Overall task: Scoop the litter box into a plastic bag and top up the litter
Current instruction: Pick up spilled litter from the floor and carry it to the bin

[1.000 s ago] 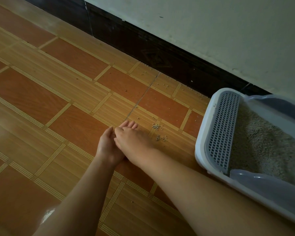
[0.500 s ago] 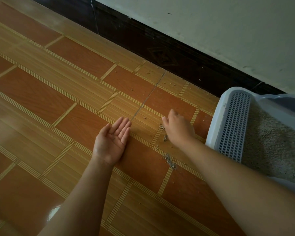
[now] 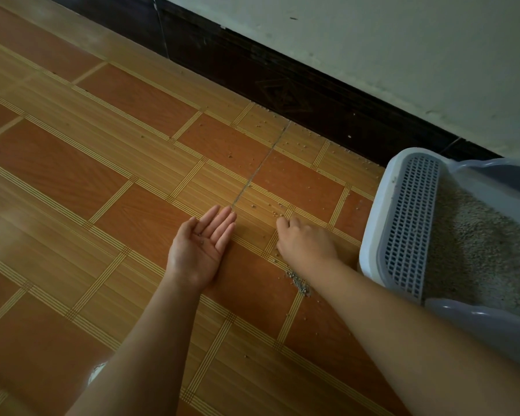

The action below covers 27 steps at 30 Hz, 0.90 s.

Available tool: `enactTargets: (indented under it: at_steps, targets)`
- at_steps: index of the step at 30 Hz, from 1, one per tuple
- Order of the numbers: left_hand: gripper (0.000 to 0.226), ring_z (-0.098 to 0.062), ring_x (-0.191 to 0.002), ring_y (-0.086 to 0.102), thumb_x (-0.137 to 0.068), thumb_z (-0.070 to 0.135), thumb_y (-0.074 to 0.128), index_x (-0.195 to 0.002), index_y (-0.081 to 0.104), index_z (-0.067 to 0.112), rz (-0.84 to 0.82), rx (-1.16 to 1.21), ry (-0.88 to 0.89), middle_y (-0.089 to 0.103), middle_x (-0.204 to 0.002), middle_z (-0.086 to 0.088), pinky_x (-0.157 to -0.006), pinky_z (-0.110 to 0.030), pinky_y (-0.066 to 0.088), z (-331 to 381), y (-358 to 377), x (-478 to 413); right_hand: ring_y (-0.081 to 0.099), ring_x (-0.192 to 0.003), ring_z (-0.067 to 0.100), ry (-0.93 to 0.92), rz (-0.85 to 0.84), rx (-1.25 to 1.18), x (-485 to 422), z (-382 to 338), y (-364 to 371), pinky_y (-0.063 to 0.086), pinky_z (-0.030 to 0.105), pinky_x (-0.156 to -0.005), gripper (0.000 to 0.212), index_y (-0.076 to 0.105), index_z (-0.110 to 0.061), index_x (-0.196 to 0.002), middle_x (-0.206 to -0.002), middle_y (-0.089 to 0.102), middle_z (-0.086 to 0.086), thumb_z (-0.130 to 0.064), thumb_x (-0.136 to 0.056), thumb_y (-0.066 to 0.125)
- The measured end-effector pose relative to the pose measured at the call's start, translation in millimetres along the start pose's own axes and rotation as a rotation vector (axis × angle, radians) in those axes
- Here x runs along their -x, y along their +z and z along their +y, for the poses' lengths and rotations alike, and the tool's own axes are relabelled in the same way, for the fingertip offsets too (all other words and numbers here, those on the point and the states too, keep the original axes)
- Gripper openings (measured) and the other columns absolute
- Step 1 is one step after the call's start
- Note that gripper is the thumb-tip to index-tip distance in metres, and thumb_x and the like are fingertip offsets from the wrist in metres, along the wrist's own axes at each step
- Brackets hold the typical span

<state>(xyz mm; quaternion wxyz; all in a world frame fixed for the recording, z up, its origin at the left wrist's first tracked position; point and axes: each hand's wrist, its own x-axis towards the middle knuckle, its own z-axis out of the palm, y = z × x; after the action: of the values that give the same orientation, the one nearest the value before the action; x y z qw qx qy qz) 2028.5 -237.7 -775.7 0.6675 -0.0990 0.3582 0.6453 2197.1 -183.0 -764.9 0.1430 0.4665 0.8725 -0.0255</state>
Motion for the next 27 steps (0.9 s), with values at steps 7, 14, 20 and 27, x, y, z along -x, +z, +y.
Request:
enactTargets:
  at_steps: [7,14,20,27]
  targets:
    - [0.043,-0.024,-0.084,0.072,-0.102,0.022,0.022,-0.106,0.059,0.001,-0.005,-0.012,0.003,0.073,-0.095,-0.015,-0.074,-0.03,0.059,0,-2,1,0.036,-0.048,0.007,0.361,0.134,-0.189,23,11,10,0.02,0.018,-0.039,0.031,0.042,-0.007,-0.112,-0.08,0.052,0.001,-0.028,-0.102,0.023]
    - [0.042,-0.025,-0.082,0.073,-0.102,0.02,0.023,-0.104,0.059,-0.001,0.01,-0.023,0.014,0.073,-0.093,-0.016,-0.07,-0.03,0.06,-1,0,3,0.053,-0.07,0.019,0.426,0.079,-0.128,29,12,17,0.021,0.02,-0.04,0.056,0.045,-0.002,-0.118,-0.096,0.061,0.009,-0.047,-0.099,0.018]
    - [0.044,-0.025,-0.083,0.072,-0.102,0.022,0.022,-0.104,0.059,-0.001,0.019,-0.05,0.007,0.073,-0.093,-0.016,-0.072,-0.031,0.06,-1,0,1,0.047,-0.06,0.017,0.333,0.065,-0.047,20,-2,14,0.024,0.023,-0.039,0.059,0.045,-0.006,-0.107,-0.075,0.049,0.003,-0.058,-0.094,0.02]
    - [0.045,-0.028,-0.088,0.071,-0.103,0.024,0.021,-0.106,0.058,-0.001,0.005,-0.043,0.013,0.072,-0.097,-0.019,-0.082,-0.034,0.056,-2,-1,-1,0.048,-0.054,0.017,0.276,0.085,0.034,18,-1,18,0.021,0.021,-0.038,0.047,0.047,-0.005,-0.106,-0.069,0.05,0.001,-0.044,-0.1,0.021]
